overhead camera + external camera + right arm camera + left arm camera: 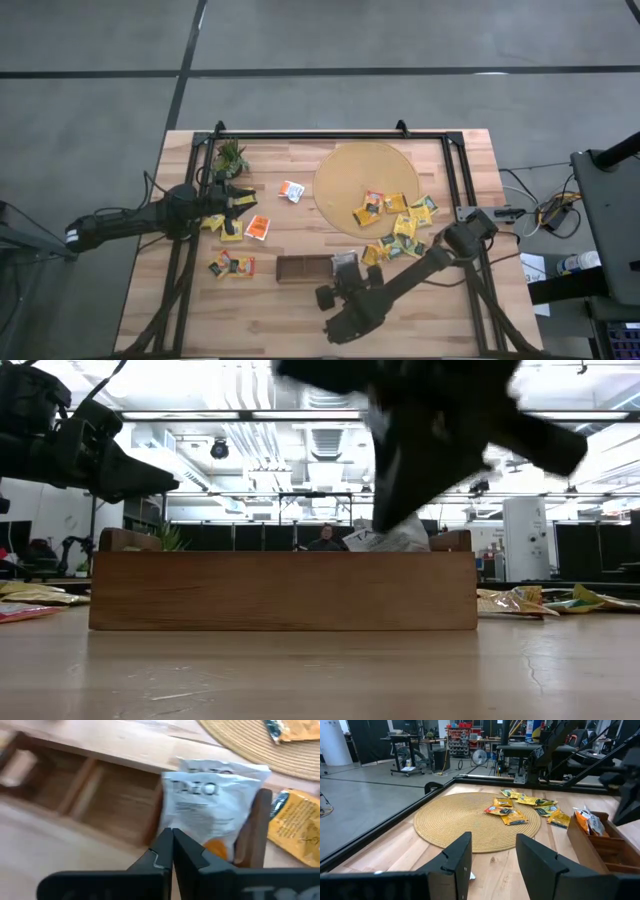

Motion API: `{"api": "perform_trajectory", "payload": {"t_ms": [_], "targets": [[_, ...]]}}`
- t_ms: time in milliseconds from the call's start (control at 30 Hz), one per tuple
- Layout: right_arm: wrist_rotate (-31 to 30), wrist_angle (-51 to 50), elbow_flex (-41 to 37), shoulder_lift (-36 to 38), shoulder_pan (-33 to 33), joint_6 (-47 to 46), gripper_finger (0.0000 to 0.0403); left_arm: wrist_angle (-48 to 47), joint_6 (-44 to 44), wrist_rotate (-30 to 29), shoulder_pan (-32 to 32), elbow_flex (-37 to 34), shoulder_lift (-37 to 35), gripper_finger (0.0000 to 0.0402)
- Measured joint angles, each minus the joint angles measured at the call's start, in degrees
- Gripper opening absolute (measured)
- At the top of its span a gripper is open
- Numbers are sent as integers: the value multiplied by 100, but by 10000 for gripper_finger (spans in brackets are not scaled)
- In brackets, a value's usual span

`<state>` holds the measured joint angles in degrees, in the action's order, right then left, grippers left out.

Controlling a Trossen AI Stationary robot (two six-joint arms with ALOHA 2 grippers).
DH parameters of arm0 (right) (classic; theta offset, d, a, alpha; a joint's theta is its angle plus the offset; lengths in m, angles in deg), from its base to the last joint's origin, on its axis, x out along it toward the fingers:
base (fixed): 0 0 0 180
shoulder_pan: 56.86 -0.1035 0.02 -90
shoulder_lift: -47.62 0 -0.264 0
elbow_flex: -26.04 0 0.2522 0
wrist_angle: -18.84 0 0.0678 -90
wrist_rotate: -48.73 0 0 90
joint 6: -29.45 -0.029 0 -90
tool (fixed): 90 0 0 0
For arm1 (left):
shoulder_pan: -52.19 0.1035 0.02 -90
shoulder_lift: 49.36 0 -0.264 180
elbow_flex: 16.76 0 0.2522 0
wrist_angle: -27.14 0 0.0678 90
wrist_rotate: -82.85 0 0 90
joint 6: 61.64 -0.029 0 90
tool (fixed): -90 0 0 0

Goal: Pick & Place Tea
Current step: Put the white tea bag into the right section of the wooden organizer

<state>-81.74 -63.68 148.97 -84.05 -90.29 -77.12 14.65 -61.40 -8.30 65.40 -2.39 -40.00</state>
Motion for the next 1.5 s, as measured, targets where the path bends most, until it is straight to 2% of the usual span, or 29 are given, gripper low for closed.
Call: {"api": "perform_trajectory", "payload": {"t_ms": [233,433,533,600,733,867,967,1100,1233,1333,1500], "targets": [[-182,-643,448,211,-55,200,8,0,-1,0,-2,0,0,147],[-811,-1634,736,437,-48,-16,8,0,0,0,0,0,1,147],[-1414,-1652,788,636,-52,40,8,0,-1,0,0,0,2,147],[-1735,-1642,867,781,-51,295,8,0,-1,2,-2,0,2,147],[-1824,-1619,1064,979,-48,1223,9,0,1,0,0,0,2,147],[-1842,-1591,1164,1123,-25,3240,9,0,-1,0,0,-2,2,147],[-1872,-1412,1201,1184,-15,3694,9,0,0,0,-2,0,2,147],[-2239,-1413,1210,1169,-13,4604,9,0,-1,1,-2,0,2,147],[-2746,-1722,1193,1175,-7,4871,9,0,1,0,0,0,2,147],[-2851,-2136,1180,1284,29,4575,9,0,-1,0,0,0,2,147],[-2939,-2124,750,1894,53,4834,9,5,-1,2,-2,0,2,147]]}}
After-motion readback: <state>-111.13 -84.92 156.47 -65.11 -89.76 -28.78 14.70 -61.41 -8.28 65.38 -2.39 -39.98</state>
